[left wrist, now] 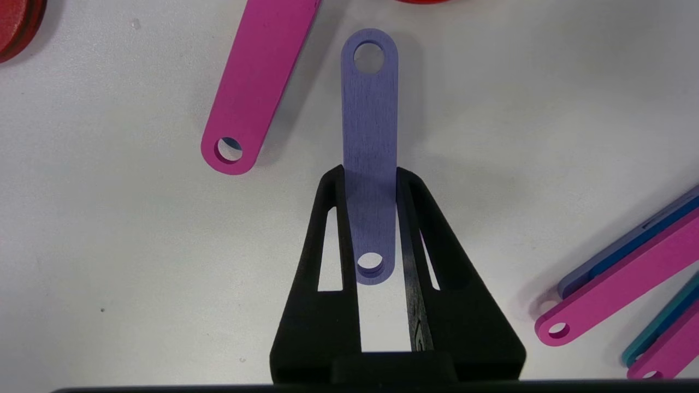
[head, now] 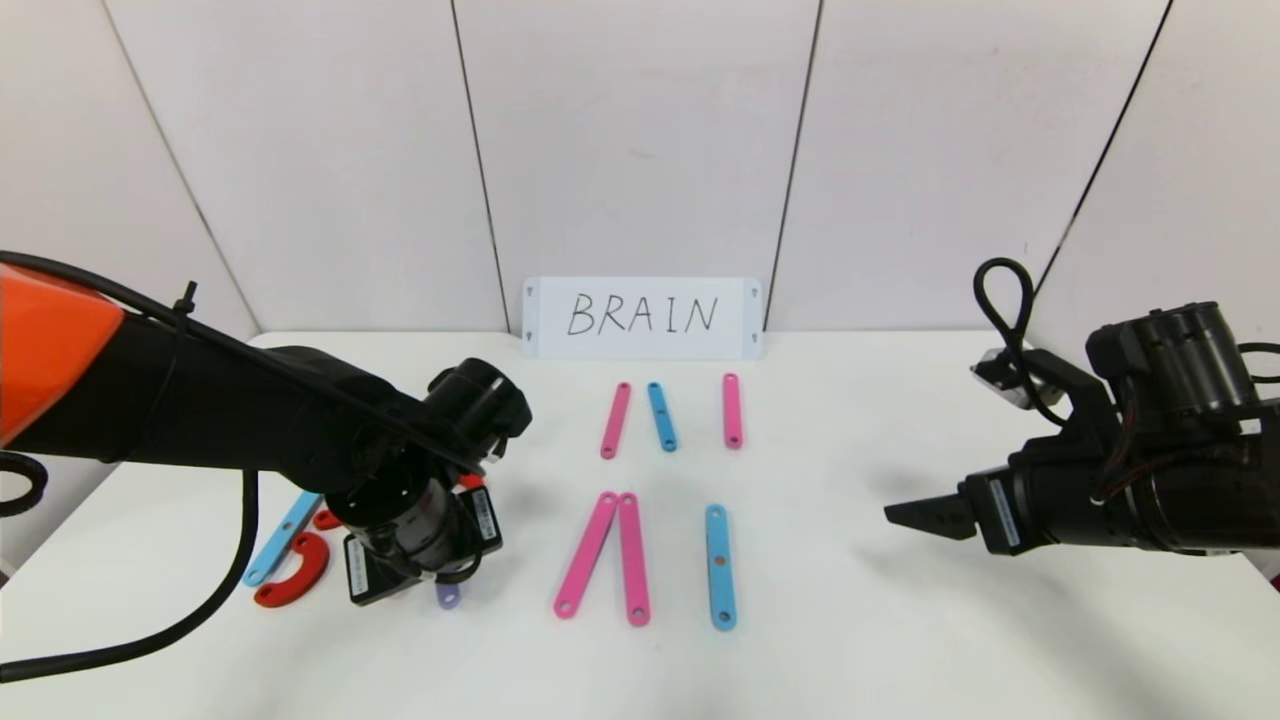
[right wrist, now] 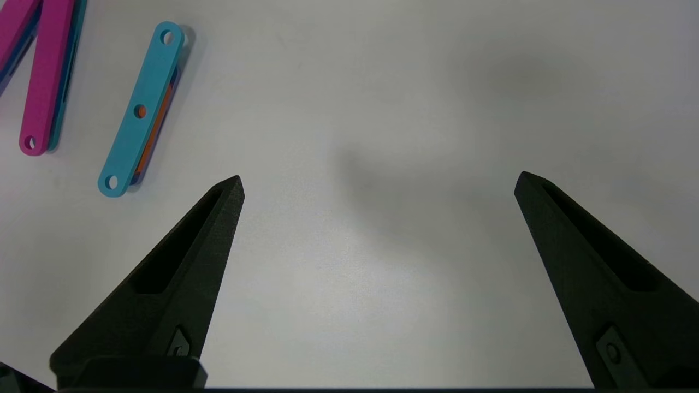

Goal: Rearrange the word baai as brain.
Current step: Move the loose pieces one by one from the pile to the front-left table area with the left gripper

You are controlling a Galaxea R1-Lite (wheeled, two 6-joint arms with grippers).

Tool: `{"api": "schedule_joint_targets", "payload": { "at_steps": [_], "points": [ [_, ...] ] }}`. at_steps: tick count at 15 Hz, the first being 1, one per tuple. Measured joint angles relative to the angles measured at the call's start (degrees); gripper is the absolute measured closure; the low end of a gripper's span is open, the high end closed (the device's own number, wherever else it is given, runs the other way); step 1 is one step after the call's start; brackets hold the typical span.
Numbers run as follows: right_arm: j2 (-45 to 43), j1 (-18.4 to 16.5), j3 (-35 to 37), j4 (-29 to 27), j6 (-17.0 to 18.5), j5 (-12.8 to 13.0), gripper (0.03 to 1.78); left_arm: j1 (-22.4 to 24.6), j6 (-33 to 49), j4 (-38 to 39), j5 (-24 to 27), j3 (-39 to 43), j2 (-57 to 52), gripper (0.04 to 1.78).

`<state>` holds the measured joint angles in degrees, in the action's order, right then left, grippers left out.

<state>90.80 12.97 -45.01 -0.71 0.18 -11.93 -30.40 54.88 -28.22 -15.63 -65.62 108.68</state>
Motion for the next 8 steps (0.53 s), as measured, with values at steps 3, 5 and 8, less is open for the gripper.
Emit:
{"api": "schedule_joint_targets", "payload": {
  "at_steps": [3, 5, 8],
  "points": [
    [0.1, 0.0, 0.0, 0.0, 0.0, 0.0, 0.07, 0.1, 0.0, 0.4, 0.0, 0.1, 0.1, 1.55],
    [0.1, 0.0, 0.0, 0.0, 0.0, 0.0, 0.07, 0.2, -0.1, 0.4, 0.0, 0.1, 0.3, 1.55],
    [0.1, 0.0, 0.0, 0.0, 0.0, 0.0, 0.07, 0.2, -0.1, 0.4, -0.1, 0.2, 0.5, 1.55]
  ]
}}
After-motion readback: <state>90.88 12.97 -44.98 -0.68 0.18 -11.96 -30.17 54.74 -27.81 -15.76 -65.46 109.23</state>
